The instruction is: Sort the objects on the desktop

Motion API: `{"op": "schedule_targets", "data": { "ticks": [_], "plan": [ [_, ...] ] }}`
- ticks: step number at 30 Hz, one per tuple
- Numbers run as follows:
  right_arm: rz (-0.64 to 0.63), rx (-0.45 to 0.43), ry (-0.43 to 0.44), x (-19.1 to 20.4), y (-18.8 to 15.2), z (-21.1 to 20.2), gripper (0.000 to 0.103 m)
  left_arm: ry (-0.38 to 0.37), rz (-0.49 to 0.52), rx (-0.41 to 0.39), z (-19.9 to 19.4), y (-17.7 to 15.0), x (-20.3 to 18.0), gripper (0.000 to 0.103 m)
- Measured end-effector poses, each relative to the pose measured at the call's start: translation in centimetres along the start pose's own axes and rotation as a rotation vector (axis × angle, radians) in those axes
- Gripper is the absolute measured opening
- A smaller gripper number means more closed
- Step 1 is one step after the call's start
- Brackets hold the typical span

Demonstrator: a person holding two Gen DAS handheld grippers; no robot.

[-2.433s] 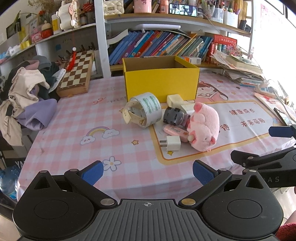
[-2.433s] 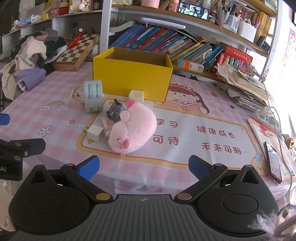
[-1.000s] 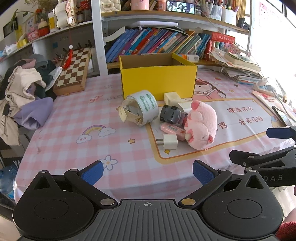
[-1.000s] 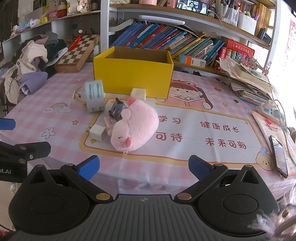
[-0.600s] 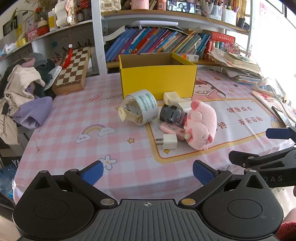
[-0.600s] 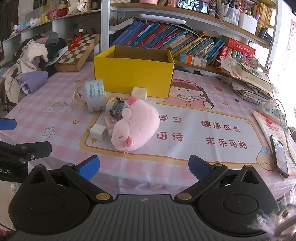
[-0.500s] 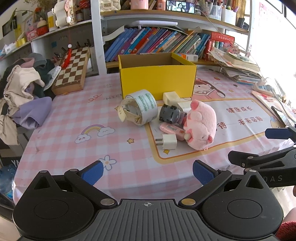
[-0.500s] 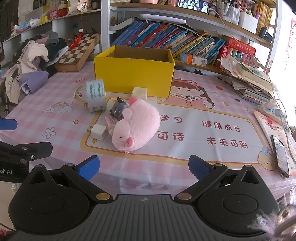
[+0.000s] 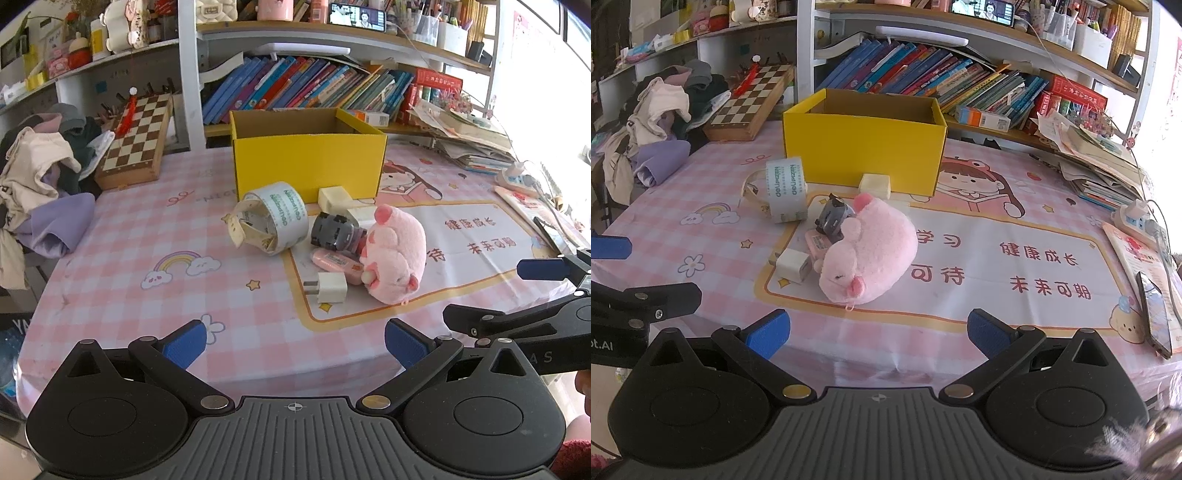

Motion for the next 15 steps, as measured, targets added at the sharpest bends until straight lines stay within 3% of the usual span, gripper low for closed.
{"op": "schedule_targets", "data": {
  "ticks": [15],
  "plan": [
    [-0.014,0.023,0.009,-0.2,0.9,1.1,0.103,-0.005,-0.004,0.015,1.4,0.6,0.5,0.103]
  ]
}}
Point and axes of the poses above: each gripper's, at about its wrist camera, not at the fingertips, and z roughly the way its jaws point, x to its left, y to its top, the point moved 2 cm from there along z, roughly the way its jaws point, and after that the axes turned 2 degrees about -z, right-handed, at the moved point
